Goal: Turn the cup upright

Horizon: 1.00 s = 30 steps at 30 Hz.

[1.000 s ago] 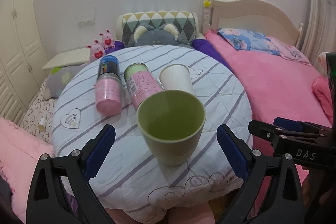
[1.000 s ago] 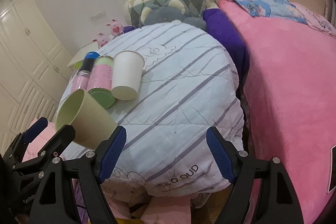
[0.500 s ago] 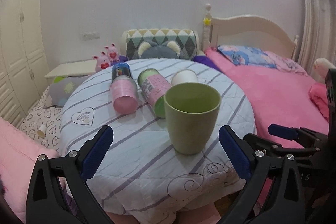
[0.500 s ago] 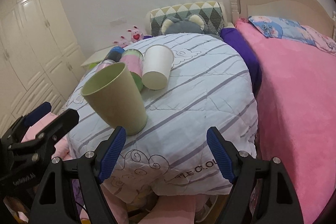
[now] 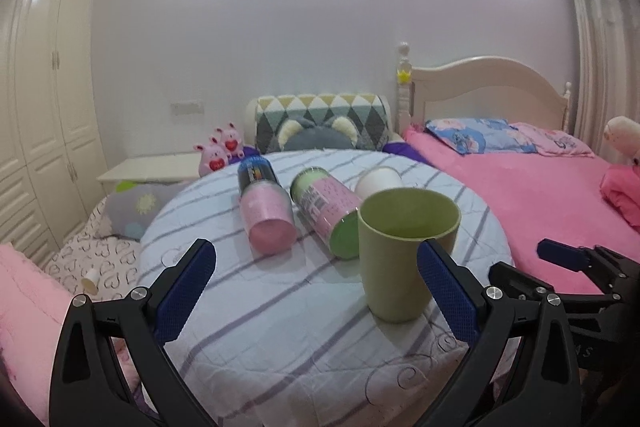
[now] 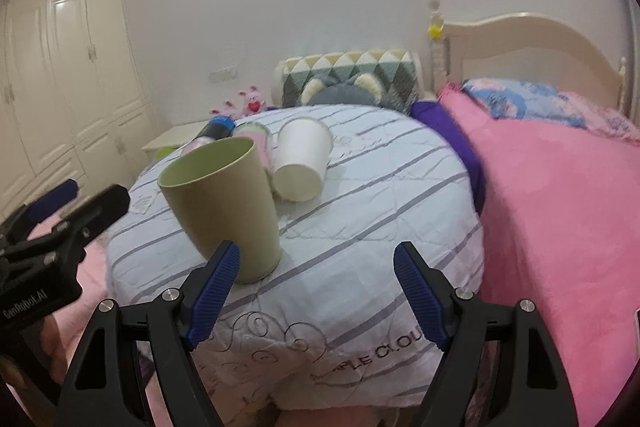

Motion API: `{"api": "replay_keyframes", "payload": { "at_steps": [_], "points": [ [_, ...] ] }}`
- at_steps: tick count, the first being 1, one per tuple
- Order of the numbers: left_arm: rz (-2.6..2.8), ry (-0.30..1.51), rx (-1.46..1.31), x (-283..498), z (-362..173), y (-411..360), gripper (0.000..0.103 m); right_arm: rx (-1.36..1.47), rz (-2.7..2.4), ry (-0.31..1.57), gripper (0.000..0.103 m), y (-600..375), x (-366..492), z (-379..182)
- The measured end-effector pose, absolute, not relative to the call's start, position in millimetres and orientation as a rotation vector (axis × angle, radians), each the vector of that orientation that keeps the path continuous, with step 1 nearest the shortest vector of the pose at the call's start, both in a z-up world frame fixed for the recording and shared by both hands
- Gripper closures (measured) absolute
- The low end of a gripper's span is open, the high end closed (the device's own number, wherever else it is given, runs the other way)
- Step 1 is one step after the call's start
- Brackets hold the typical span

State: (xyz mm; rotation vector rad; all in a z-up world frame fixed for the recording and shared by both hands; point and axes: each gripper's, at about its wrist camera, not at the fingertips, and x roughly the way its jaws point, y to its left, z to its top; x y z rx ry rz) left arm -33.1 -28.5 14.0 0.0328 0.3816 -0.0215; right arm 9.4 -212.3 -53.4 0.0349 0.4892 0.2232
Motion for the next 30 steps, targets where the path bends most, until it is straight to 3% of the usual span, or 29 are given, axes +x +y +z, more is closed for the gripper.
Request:
{"api": "replay_keyframes", "payload": {
  "at_steps": [30],
  "points": [
    [-0.024, 0.344, 0.043, -24, 5, -30, 0.001, 0.038, 0.205, 0.367, 0.022, -210, -7, -49]
  ]
}}
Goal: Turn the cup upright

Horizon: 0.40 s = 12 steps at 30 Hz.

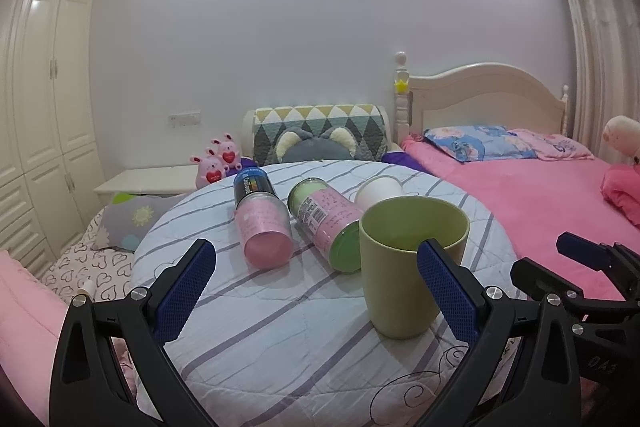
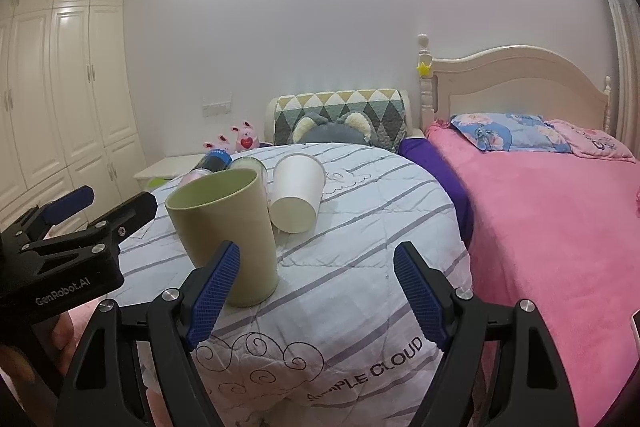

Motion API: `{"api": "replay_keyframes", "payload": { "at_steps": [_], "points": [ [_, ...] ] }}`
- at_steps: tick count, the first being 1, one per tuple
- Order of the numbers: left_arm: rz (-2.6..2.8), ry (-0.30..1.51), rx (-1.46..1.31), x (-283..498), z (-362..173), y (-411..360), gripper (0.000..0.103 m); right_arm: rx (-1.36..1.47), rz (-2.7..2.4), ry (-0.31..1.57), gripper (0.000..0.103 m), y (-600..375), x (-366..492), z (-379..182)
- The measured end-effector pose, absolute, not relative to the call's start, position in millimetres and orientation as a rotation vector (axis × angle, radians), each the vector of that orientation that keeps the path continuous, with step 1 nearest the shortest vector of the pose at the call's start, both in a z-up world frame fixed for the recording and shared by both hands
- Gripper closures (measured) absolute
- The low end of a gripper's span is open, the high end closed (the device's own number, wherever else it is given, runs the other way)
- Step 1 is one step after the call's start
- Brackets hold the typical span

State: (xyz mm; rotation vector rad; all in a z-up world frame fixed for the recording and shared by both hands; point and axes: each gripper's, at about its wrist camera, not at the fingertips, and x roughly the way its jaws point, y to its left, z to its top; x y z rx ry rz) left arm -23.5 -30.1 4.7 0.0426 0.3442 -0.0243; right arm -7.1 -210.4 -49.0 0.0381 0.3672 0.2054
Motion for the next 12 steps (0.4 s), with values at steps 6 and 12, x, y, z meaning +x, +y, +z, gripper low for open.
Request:
{"api": "replay_keyframes", "payload": {
  "at_steps": [6, 12],
  "points": [
    [-0.014, 0.353, 0.039, -24.4, 4.8, -30.0, 0.001, 0.035, 0.204, 0.370, 0.022, -210.3, -8.0, -49.2],
    [0.011, 0.356, 0.034, -25.1, 5.2, -28.4, 0.001, 0.025, 0.206, 0.375, 0.022, -207.7, -9.7, -49.2]
  ]
}}
